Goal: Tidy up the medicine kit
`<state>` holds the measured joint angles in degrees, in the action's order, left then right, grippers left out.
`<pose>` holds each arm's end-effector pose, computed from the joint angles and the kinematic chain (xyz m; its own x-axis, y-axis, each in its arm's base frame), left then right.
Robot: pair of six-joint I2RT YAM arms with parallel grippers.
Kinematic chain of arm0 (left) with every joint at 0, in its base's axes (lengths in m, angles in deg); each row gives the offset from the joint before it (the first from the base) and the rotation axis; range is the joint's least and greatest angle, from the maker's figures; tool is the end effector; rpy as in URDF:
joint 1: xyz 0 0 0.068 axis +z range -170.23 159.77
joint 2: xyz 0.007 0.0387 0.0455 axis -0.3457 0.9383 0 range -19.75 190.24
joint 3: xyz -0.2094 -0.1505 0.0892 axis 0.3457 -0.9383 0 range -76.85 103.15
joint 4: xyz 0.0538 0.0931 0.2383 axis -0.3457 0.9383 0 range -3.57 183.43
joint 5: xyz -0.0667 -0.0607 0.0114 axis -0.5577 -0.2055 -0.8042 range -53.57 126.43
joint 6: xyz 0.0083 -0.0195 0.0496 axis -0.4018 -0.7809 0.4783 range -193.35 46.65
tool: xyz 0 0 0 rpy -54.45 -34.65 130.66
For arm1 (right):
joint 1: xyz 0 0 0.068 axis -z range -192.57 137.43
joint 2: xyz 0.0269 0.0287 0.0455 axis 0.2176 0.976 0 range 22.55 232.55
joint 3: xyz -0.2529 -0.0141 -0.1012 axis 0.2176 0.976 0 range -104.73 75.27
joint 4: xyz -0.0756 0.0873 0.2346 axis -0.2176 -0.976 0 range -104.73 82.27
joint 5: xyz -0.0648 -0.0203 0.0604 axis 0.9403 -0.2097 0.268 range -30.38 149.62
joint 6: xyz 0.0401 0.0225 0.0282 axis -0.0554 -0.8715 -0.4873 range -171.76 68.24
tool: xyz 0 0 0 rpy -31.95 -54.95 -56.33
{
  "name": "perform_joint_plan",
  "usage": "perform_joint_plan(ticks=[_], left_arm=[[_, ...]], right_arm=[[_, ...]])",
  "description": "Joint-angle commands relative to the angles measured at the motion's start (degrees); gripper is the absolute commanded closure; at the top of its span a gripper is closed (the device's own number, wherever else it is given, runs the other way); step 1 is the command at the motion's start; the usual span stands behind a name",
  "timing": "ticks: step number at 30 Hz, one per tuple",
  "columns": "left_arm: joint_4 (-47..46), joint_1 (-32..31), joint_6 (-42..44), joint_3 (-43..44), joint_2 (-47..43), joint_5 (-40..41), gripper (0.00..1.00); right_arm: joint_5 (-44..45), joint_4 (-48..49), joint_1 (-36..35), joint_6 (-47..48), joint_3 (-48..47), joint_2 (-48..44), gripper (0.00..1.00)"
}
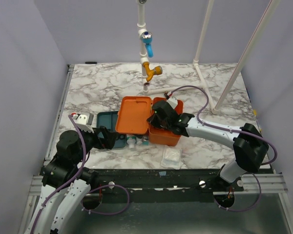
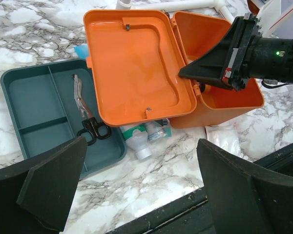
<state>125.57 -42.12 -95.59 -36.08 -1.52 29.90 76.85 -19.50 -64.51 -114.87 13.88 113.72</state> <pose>0.0701 -0.0326 0.3142 -0.4239 -0.2349 -0.8747 0.3362 0.8560 -0.3928 0.2233 0.2680 0.2361 -0.7337 0.4446 -0.5138 0.0864 0.8111 0.5785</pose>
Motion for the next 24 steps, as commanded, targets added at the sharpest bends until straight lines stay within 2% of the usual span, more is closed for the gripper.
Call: perform_joint_plan(ticks=[1,12,24], left_arm=[[0.04,-0.38,-0.26,-0.07,-0.50,1.95,0.02],[0.06,-0.35,-0.35,-0.06,0.35,1.87,0.01],[0.07,-0.35,-0.47,-0.05,0.58,1.82,0.01]], right_arm=[[1.07,-1.38,-0.45,-2.60,-1.49,-0.62,0.99],[14.94,-10.07,0.12,-3.11,2.46,-10.08,0.99],[19.35,-14.51,4.20,-3.13,5.19,-13.20,0.99]])
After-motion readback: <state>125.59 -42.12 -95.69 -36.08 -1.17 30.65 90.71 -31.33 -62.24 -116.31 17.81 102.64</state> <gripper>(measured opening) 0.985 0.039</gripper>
